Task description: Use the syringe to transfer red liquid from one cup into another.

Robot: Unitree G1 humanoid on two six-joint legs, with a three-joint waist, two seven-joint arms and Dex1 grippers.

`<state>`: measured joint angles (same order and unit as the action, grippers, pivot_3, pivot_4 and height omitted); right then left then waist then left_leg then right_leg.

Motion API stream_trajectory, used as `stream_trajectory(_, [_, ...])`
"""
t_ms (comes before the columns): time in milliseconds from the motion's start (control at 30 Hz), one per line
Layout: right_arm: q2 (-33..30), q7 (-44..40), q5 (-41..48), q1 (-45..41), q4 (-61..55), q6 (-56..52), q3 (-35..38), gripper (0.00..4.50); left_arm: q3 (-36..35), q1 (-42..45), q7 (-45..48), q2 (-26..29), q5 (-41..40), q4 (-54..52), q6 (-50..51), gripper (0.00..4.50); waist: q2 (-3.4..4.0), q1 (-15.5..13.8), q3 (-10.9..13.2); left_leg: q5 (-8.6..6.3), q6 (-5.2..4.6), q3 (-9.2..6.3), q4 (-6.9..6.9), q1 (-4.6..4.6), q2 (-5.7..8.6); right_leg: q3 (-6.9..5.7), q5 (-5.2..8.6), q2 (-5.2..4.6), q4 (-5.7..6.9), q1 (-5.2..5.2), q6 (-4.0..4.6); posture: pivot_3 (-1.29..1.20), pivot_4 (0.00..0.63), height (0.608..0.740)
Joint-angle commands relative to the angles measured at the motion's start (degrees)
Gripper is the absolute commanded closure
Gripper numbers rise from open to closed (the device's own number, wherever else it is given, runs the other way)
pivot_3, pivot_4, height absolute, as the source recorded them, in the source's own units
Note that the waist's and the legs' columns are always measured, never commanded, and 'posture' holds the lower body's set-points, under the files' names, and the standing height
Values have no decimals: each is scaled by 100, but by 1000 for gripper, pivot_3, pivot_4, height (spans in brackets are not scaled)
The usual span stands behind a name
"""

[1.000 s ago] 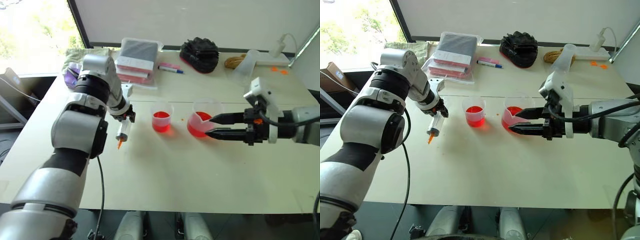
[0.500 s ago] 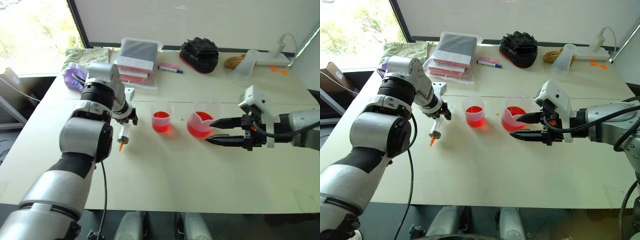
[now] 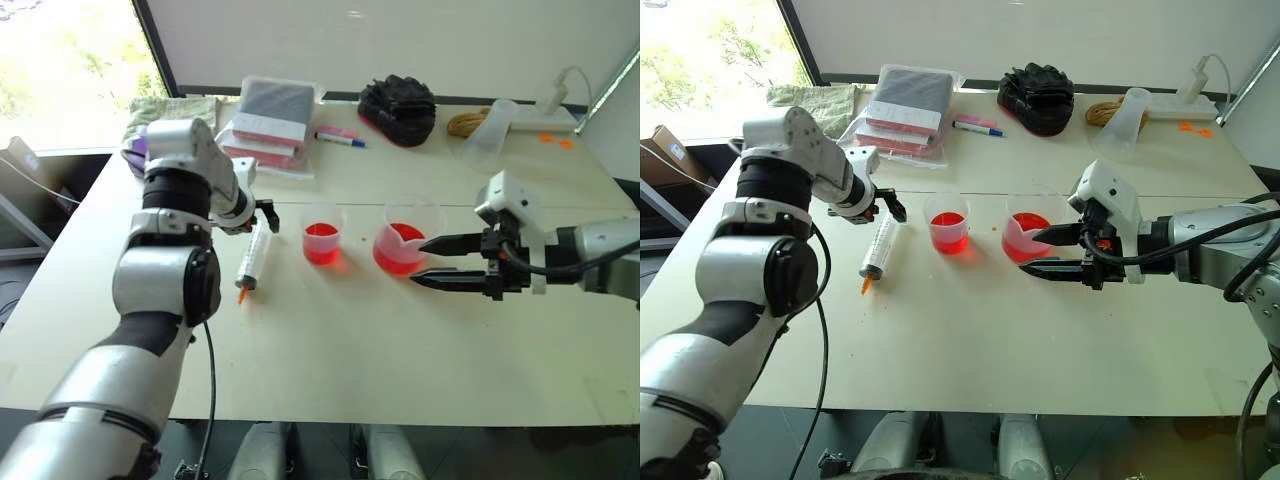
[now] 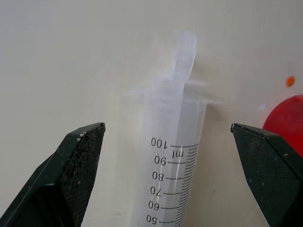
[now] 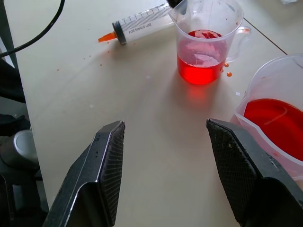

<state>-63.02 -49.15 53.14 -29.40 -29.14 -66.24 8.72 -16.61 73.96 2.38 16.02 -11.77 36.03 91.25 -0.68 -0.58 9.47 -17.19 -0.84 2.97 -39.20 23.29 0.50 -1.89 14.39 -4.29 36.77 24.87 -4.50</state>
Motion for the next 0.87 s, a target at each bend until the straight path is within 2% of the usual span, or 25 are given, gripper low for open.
stream_trajectory(33, [-81,-149,-165,-115,77,240,-64,1660,-793,-584,40,-121,-276,-1856,-511,31,-1,-10,0,2,3,0,-1,-1,0,1,0,-2,6,3,0,0,150,740])
stream_trajectory(100, [-71,-215,-259,-136,135,329,-154,1660,-1046,-835,78,-201,-394,-2390,-684,31,-1,-20,0,6,10,0,-3,0,0,0,0,-3,18,8,0,0,150,740])
stream_trajectory(267, [-133,-517,-540,-178,321,620,-387,1660,-417,-1814,1111,840,-833,-3568,-933,31,0,15,0,8,14,3,-4,-7,3,2,1,-3,27,7,1,0,150,740])
stream_trajectory(433, [-618,-1176,-965,7,617,1058,-458,1660,118,-2714,2008,2170,-1281,-4707,-763,31,0,-11,0,9,16,0,-4,-7,4,2,2,-8,22,3,3,0,150,740])
stream_trajectory(533, [-687,-1360,-1133,-85,882,1224,-491,1660,-33,-2899,2382,2576,-1600,-4907,-621,31,-1,-19,-1,9,15,-1,-5,-7,5,1,2,-12,18,1,4,0,150,740])
stream_trajectory(633, [-661,-1470,-1321,-288,1159,1339,-583,1660,-462,-3347,3234,2934,-2426,-5366,-338,31,-1,9,-2,9,13,-2,-5,-8,5,2,3,-14,17,-1,5,0,150,740])
stream_trajectory(733, [-574,-1540,-1475,-457,1335,1420,-700,1660,-1110,-3922,3822,2792,-3123,-6015,-833,31,1,48,-2,9,13,-3,-3,-10,4,1,9,-14,20,1,16,0,150,740])
stream_trajectory(767, [-548,-1566,-1522,-501,1394,1453,-739,1660,-1313,-4015,3855,2745,-3304,-6087,-662,31,1,49,-2,9,13,-3,-2,-10,4,1,10,-14,20,3,17,0,150,740])
stream_trajectory(867, [-455,-1611,-1655,-631,1519,1525,-861,1660,-1351,-4594,4075,2947,-3513,-6442,-963,31,1,53,-2,10,13,-3,-2,-11,4,1,11,-14,21,1,18,0,150,740])
